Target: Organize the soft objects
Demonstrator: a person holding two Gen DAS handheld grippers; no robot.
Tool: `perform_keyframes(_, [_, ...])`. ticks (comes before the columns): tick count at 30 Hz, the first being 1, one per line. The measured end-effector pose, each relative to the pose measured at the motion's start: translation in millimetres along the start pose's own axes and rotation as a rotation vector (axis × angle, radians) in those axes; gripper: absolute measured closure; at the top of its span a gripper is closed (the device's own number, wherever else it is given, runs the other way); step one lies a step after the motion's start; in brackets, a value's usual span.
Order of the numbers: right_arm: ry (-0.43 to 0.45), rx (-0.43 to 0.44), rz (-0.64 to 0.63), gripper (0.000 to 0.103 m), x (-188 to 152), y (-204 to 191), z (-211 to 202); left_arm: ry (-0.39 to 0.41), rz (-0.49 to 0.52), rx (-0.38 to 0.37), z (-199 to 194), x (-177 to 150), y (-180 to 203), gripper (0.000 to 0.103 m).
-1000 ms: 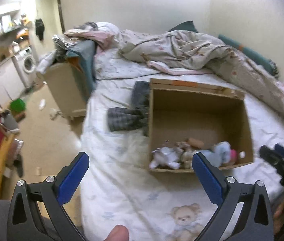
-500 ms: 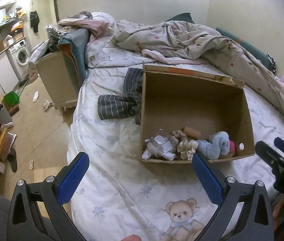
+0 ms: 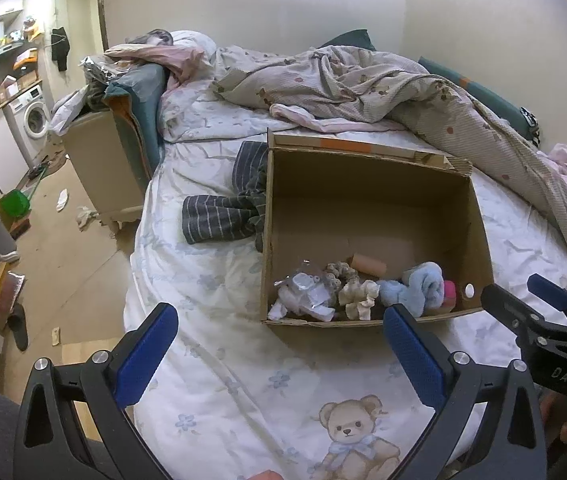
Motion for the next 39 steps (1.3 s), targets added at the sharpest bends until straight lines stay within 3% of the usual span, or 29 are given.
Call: perform_keyframes(39, [-0.003,0.014,-0.024,0.000,-2.3,-4.6,1.8,0.006,-0.013,-0.006,0.1,-0.5,1.6,0.000])
Point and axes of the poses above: each gripper's, at about its wrist camera, not at the fingertips, and z roughly the way its jaws point, y to its right, x to its top, the point moved 8 cm from there along z, roughly the way its jaws point, and after that the axes turned 10 degrees about y, right-handed, at the moved point
